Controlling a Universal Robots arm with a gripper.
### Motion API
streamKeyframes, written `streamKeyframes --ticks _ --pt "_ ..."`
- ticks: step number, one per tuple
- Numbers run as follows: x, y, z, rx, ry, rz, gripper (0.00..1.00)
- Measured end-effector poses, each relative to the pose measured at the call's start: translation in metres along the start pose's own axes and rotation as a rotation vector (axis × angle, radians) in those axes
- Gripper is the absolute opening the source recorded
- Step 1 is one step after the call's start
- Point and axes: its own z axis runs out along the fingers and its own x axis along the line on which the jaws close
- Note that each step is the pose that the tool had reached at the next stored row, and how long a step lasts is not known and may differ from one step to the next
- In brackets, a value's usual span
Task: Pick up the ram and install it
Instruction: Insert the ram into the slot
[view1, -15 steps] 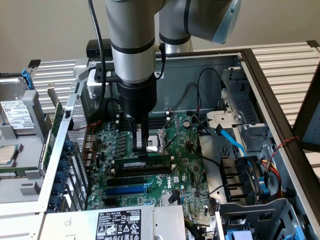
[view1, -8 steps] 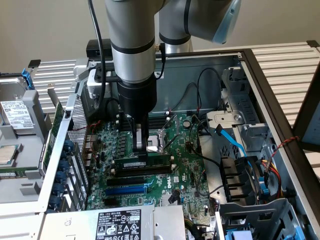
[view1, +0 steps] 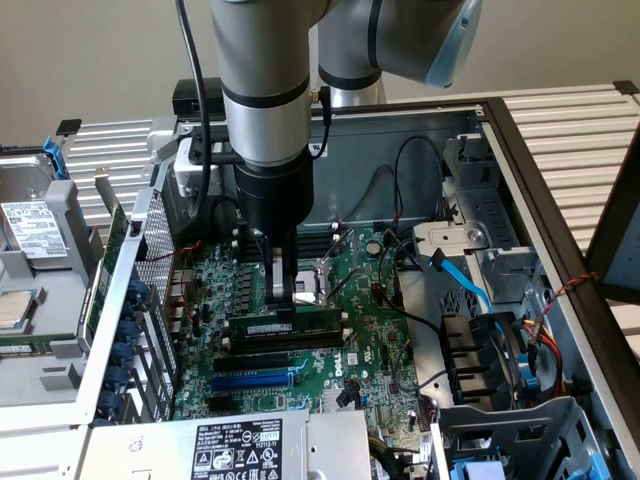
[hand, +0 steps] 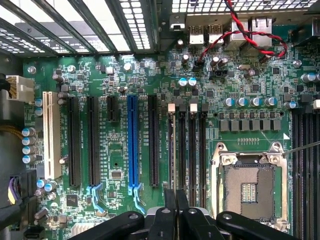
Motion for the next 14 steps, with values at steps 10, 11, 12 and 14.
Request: streamKeyframes --ticks 10,11,12,14 --pt "0.0000 0.0000 0.0004 -0.0048 -0.0084 0.004 0.12" --pt "0.0000 0.0000 0.0004 -0.0048 -0.0089 0.004 0.12" --pt "0.0000 0.0000 0.0004 -0.0048 -0.0092 0.004 0.12" --pt "0.0000 0.0000 0.0004 -0.0049 -0.0091 0.004 0.12"
